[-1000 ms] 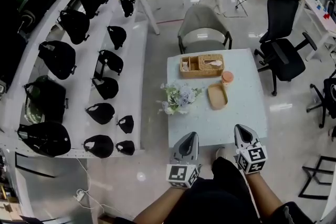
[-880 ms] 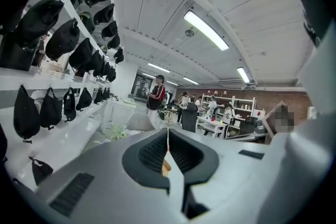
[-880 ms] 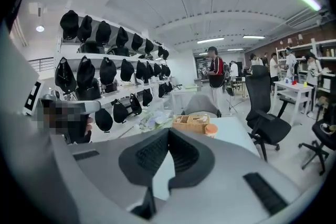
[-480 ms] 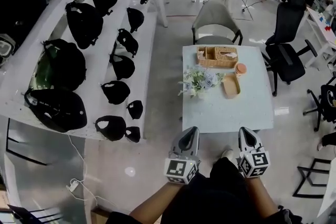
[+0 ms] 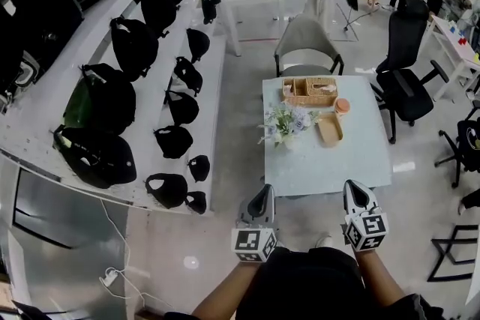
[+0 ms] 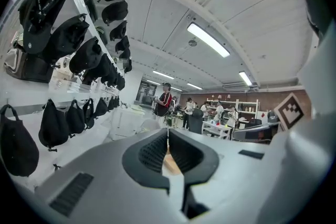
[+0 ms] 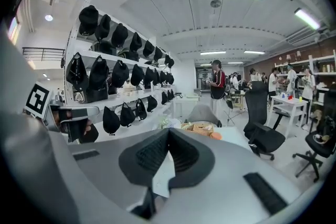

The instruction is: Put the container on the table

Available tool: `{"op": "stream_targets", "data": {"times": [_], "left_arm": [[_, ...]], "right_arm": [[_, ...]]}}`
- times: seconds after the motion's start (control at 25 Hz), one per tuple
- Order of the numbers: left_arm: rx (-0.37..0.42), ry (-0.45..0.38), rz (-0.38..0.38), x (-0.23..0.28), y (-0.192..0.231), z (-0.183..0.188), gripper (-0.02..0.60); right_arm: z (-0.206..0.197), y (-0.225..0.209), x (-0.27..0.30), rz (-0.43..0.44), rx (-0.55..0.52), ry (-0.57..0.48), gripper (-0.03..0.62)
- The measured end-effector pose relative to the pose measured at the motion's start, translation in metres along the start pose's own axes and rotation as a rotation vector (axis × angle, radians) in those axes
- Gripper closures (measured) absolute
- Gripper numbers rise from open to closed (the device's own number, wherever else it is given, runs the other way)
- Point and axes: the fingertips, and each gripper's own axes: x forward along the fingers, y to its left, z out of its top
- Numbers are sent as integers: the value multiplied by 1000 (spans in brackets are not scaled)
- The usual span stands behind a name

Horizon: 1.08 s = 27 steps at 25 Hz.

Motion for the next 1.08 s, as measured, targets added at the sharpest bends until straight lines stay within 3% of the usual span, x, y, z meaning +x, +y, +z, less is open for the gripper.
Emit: {"op": "stream_targets", "data": {"times": [0.6,1.08], "left_arm": [[18,-2,-49,3,-38,-4,571],[36,-2,-49,-11,-40,-12,571]], "right_arm": [[-2,-13,-25,-20,1,-27,595],[-5,-3,-33,-6,1,-32,595]]}}
